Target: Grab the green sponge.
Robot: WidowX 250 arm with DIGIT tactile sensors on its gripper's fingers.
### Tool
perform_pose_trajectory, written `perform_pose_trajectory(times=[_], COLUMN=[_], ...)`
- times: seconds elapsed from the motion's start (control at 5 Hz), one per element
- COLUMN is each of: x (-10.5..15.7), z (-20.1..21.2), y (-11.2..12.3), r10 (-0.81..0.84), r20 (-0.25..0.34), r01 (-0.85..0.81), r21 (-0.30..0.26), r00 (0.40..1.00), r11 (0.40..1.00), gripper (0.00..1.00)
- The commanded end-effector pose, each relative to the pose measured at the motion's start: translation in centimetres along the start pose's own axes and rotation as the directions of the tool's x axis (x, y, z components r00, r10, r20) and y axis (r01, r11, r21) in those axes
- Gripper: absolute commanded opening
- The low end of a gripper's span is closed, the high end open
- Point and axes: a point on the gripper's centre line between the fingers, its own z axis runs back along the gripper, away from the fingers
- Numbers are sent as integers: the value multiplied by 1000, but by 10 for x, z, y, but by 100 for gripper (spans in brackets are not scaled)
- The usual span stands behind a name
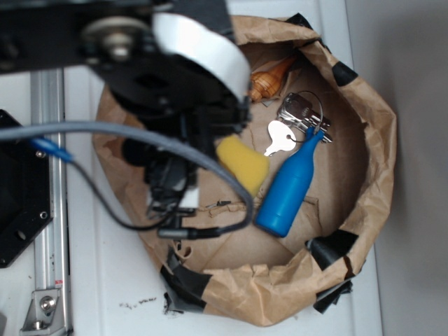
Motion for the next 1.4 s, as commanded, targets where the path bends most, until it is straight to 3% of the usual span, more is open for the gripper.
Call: perform_pose_trajectory(times=[0.0,0.2,0.4,0.6,0.8,1.0,1.2], x=[8,14,9,16,27,36,42], z=[-60,-95,-114,-118,-106,-90,-57], y=[13,12,8,6,8,11,4], r10=[-265,-317,-322,-280,-170,39,109], r20=[-6,-66,-67,-48,-3,88,146], r01=[265,322,325,278,170,-39,-113], r21=[-15,78,47,-34,-35,6,18], r00=[964,946,945,959,985,995,983], r11=[964,944,945,960,985,999,993], gripper=[100,100,100,0,0,0,0])
